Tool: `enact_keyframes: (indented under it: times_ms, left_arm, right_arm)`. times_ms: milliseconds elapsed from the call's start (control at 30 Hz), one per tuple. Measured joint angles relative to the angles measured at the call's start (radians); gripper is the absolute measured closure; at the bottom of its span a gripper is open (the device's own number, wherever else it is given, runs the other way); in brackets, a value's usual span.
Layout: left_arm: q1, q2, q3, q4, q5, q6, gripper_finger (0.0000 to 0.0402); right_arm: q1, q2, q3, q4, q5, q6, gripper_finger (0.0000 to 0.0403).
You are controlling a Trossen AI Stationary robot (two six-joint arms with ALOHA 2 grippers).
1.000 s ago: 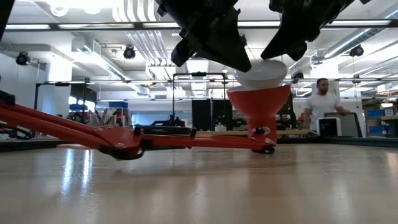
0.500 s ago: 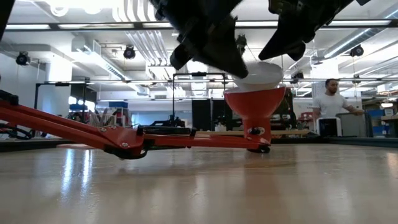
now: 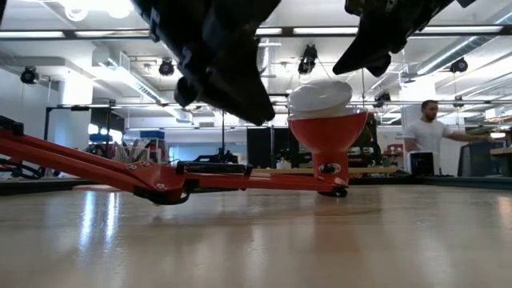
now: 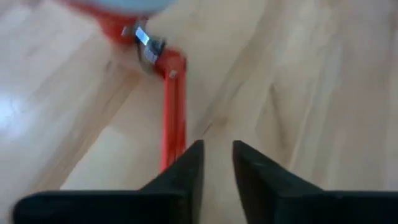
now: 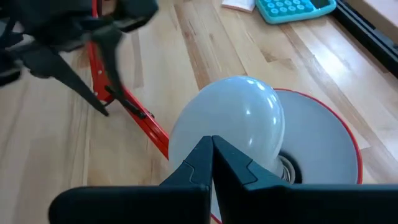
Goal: Screw lightbulb
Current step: Insert the light bulb into the red lamp
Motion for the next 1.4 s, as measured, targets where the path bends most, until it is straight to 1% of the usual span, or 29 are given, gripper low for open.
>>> enact_keyframes:
  times_ms: [100, 167, 300, 400, 467, 633, 733, 833, 933, 1133, 1167, 1267, 1400]
  left_arm:
    - [0.009, 0.015, -0.013, 0.041, 0.001, 0.004, 0.0259]
    - [0.013, 0.037, -0.018, 0.037, -0.005, 0.031, 0.0228]
    - [0.017, 0.081, -0.003, 0.073, -0.021, 0.107, 0.0183]
    - [0.028, 0.119, 0.011, 0.071, -0.029, 0.108, 0.0169]
    - [0.040, 0.142, 0.005, 0.046, -0.032, 0.092, 0.0167]
    - [0.061, 0.163, -0.002, 0.058, -0.033, 0.093, 0.0167]
    - [0.065, 0.182, -0.004, 0.051, -0.014, 0.111, 0.0173]
    - [0.067, 0.188, -0.003, 0.070, 0.013, 0.112, 0.0193]
    - [0.067, 0.202, -0.004, 0.066, 0.038, 0.107, 0.0230]
    - [0.069, 0.203, -0.004, 0.065, 0.031, 0.086, 0.0316]
    - [0.068, 0.202, -0.004, 0.066, 0.030, 0.080, 0.0323]
    - [0.067, 0.202, -0.004, 0.067, 0.032, 0.077, 0.0323]
    - [0.065, 0.201, -0.004, 0.069, 0.049, 0.071, 0.0323]
  right_arm:
    - [0.000, 0.000, 0.000, 0.027, 0.000, -0.013, 0.0403]
    - [0.000, 0.000, 0.000, 0.051, -0.001, -0.014, 0.0403]
    - [0.000, 0.018, 0.000, 0.139, -0.064, -0.026, 0.0403]
    - [0.000, 0.061, 0.000, 0.177, -0.102, -0.069, 0.0403]
    - [-0.002, 0.087, -0.002, 0.175, -0.101, -0.080, 0.0403]
    - [-0.007, 0.103, -0.001, 0.204, -0.094, -0.089, 0.0403]
    - [-0.020, 0.111, -0.001, 0.195, -0.074, -0.092, 0.0403]
    - [-0.044, 0.123, -0.001, 0.170, -0.070, -0.080, 0.0403]
    - [-0.063, 0.125, 0.001, 0.169, -0.068, -0.069, 0.0403]
    - [-0.083, 0.119, 0.001, 0.162, -0.071, -0.068, 0.0403]
    - [-0.085, 0.118, 0.001, 0.158, -0.070, -0.068, 0.0403]
    - [-0.089, 0.116, 0.002, 0.147, -0.065, -0.068, 0.0403]
    - [-0.092, 0.108, 0.002, 0.134, -0.022, -0.076, 0.0403]
